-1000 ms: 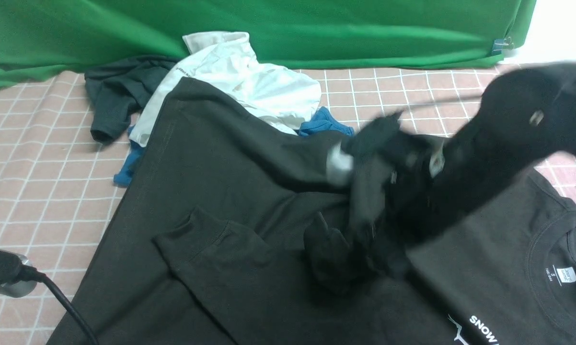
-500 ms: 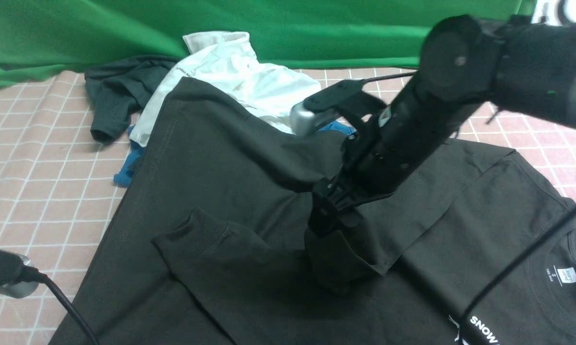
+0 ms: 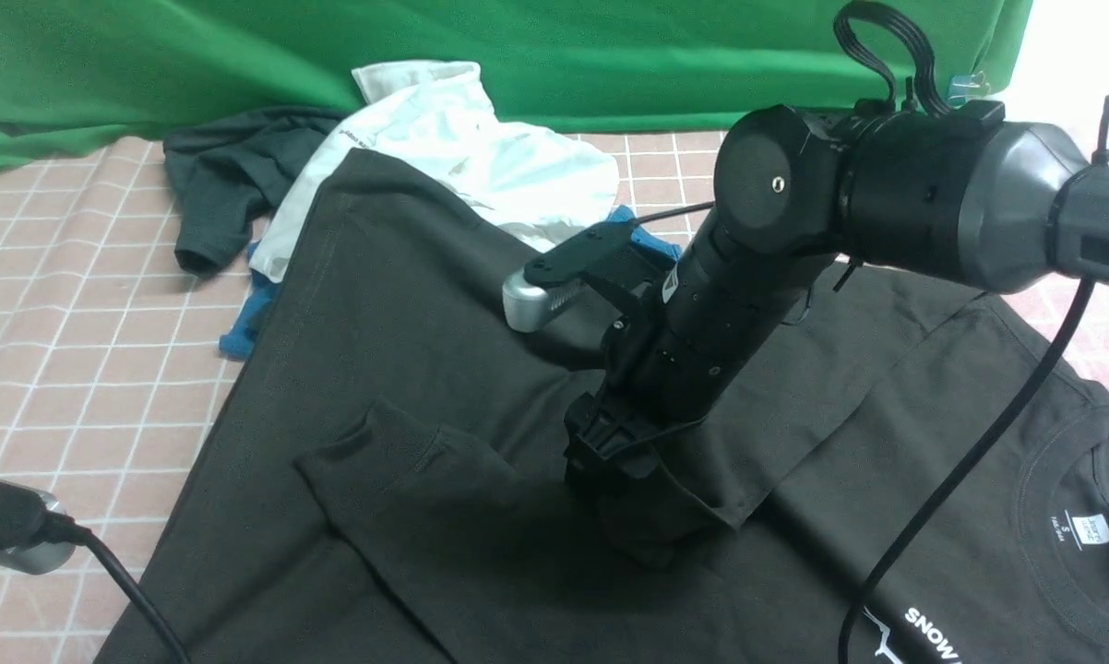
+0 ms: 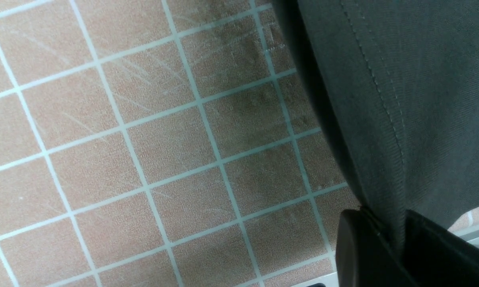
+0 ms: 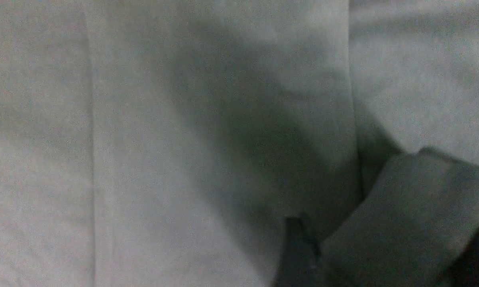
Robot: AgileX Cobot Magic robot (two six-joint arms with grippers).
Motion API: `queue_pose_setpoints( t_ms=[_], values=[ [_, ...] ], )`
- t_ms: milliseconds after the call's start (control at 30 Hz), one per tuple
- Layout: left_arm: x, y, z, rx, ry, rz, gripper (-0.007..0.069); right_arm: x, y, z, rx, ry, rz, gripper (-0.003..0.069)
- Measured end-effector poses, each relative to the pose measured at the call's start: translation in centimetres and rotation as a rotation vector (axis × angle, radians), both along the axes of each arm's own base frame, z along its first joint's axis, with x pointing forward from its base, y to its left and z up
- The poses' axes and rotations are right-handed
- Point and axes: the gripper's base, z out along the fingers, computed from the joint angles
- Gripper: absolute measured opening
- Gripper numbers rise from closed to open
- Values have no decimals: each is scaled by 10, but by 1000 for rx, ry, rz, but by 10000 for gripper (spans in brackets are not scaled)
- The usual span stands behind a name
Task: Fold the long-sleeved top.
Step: Use the right arm to drag and drop the cuff onto the cuffclosest to the right arm
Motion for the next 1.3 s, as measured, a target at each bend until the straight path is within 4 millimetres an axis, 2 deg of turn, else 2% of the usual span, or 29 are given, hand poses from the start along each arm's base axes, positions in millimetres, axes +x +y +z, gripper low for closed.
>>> queue_pose_setpoints(
  t_ms=[100,133,167,200,333,400,433,467,533,567,600,633,700,767,867,1100,1167,1233,1300],
  values=[
    [0,0,0,0,0,0,10,2,1,1,9,-27,7,211],
    [0,0,0,0,0,0,10,2,1,1,9,-27,7,196],
    [0,0,0,0,0,0,10,2,1,1,8,-33,16,111],
    [0,0,0,0,0,0,10,2,1,2,7,-36,28,82],
    [0,0,0,0,0,0,10,5,4,16,27,-73,43,71],
    [0,0,0,0,0,0,10,7,5,36,66,-138,37,71],
    [0,0,0,0,0,0,10,9,5,57,114,-212,24,71],
    [0,0,0,0,0,0,10,9,5,60,121,-224,22,71],
    [0,0,0,0,0,0,10,7,3,100,228,-376,-22,71],
    [0,0,0,0,0,0,10,7,3,102,234,-387,-25,71],
    [0,0,0,0,0,0,10,4,4,117,280,-449,-39,71],
    [0,0,0,0,0,0,10,1,6,122,303,-481,-41,71],
    [0,0,0,0,0,0,10,-3,12,122,325,-512,-37,71],
    [0,0,0,0,0,0,10,-9,24,110,337,-530,-22,71],
    [0,0,0,0,0,0,10,-20,47,78,333,-528,14,71],
    [0,0,0,0,0,0,10,-38,83,47,335,-518,86,80],
    [0,0,0,0,0,0,10,-42,88,42,332,-509,100,108],
    [0,0,0,0,0,0,10,-46,92,39,329,-487,107,188],
    [0,0,0,0,0,0,10,-50,94,36,320,-456,112,321]
  ],
)
